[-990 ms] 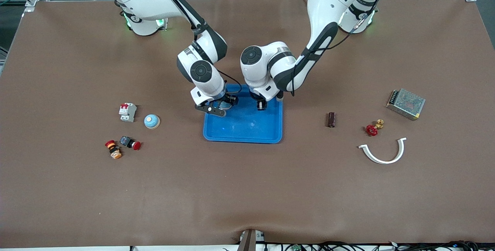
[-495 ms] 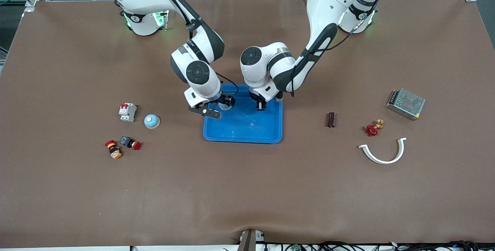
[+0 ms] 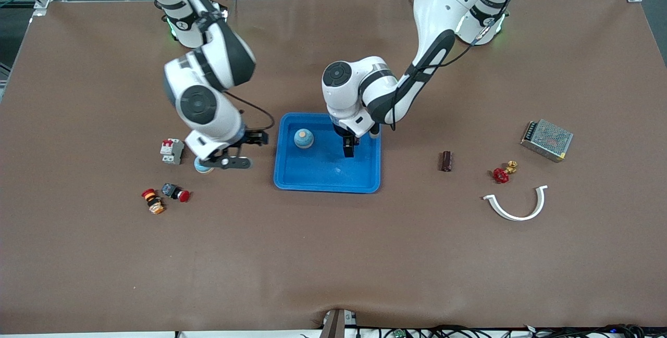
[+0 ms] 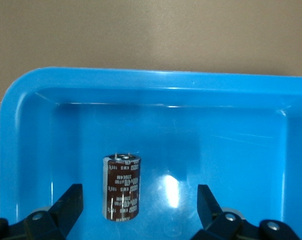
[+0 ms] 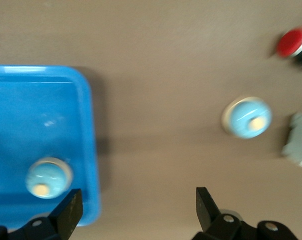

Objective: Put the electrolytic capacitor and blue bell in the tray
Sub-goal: 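Move the right gripper to the second bell while the left gripper withdraws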

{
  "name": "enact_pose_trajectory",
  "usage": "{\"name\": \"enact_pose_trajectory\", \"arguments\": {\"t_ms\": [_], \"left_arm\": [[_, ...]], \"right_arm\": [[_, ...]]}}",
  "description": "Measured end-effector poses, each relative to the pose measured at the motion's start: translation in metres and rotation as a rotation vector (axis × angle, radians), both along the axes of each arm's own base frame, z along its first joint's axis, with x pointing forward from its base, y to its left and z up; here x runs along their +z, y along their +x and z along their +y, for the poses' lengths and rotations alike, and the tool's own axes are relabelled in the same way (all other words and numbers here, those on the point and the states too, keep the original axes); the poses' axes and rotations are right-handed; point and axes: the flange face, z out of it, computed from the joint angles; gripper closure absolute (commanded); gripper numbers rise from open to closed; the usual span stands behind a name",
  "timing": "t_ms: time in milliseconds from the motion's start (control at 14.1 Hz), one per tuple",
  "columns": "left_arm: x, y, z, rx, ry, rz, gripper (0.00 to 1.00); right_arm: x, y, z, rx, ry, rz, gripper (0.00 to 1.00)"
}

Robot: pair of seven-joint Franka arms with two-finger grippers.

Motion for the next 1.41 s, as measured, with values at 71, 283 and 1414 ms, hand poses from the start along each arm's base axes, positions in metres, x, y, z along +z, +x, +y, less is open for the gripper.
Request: {"name": "enact_pose_trajectory", "arguments": {"t_ms": [71, 283, 1414], "left_arm": [[0.003, 0.001, 0.0, -0.001, 0.001, -0.003, 0.0], [0.02, 0.007, 0.002, -0.013, 0.007, -0.017, 0.0], [0.075, 0.051, 0.021, -0.166, 0.006, -0.064, 0.0]], "right_arm": [[0.006, 0.009, -0.026, 0.044, 0.013, 0.004, 0.0], [0.005, 0.03, -0.102, 0.146, 0.027, 0.008, 0.0], [-0.107, 0.044, -0.177, 0.133, 0.095, -0.022, 0.0]]}}
